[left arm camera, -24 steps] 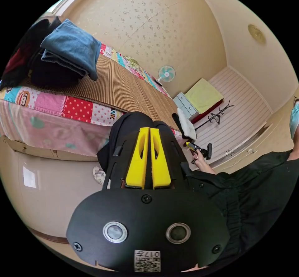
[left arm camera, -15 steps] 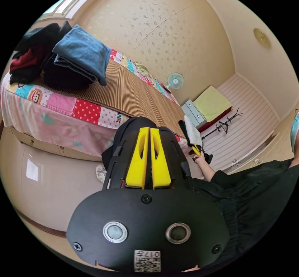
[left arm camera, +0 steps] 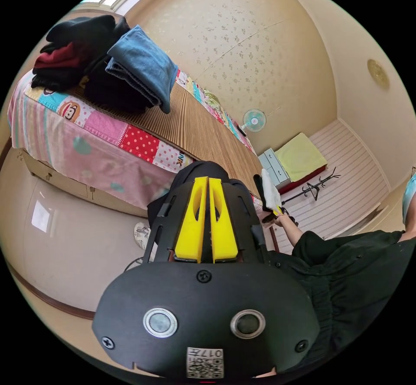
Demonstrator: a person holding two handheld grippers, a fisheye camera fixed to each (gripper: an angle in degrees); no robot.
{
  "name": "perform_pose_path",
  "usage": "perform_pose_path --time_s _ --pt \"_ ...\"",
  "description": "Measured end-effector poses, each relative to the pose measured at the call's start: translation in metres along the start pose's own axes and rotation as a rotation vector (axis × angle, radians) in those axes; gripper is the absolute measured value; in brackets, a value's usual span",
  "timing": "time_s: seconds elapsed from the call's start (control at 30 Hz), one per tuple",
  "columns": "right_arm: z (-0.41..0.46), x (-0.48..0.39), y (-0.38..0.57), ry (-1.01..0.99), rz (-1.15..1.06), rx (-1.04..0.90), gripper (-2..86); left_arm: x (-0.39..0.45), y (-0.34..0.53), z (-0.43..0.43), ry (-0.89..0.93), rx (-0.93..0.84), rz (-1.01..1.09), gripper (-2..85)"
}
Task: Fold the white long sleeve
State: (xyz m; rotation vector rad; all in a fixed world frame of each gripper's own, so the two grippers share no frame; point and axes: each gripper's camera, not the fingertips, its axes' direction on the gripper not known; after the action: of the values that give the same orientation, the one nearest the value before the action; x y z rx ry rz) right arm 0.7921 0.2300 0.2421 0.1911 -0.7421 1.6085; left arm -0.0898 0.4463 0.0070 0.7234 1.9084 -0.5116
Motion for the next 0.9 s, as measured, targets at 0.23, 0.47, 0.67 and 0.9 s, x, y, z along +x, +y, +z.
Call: perform_pose_path --time_s 0.23,0.47,0.67,0.9 --pt "0.01 0.002 -0.021 -0.195 -0.053 -0.141 4.2 -0.007 -0.022 0.004 0.015 -0.014 -0.029 -0.9" --pt "-0.04 -0.15 -0.024 -0.444 -0.515 -0.229 2.3 0.003 -0.038 0.009 0.031 0.007 -0.043 -1.0" --pt "-0.139 -0.279 0.101 -0.743 -1.089 -0.407 2.0 0.02 -0.051 0.021 0.06 0.005 -0.042 -1.0" --pt "-0.191 -0.239 0.345 -0.901 -1.554 -0.971 2.1 0.029 -0.058 0.034 0.098 -0.004 -0.058 -0.9"
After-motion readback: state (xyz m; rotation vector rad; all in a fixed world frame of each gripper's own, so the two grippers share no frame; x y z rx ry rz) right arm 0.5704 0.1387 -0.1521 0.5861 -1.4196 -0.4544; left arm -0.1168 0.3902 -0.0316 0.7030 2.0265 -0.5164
